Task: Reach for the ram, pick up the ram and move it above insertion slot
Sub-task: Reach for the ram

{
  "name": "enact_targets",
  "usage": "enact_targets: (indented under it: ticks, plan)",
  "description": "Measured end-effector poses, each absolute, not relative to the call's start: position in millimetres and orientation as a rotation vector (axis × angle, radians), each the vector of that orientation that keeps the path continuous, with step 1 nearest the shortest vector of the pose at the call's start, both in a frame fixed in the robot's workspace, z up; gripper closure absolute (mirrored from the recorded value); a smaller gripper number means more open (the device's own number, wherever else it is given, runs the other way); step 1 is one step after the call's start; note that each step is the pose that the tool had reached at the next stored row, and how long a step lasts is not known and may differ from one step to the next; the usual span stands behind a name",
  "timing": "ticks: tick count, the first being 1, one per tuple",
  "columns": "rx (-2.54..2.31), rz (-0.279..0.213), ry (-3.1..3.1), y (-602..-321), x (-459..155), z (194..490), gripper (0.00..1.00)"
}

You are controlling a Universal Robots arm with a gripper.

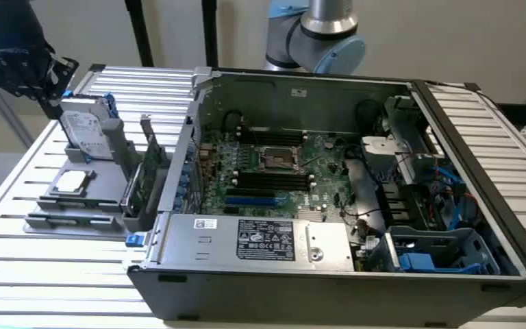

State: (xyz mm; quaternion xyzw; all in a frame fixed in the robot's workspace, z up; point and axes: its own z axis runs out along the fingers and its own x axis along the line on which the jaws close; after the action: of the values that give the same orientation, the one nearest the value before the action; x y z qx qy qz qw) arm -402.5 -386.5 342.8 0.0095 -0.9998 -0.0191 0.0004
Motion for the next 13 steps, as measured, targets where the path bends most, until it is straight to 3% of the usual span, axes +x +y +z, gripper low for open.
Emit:
enact_targets:
  ticks: [13]
  plan:
    - [0.03, -0.06, -3.14, -386.5, -402.5, 342.9, 0.89]
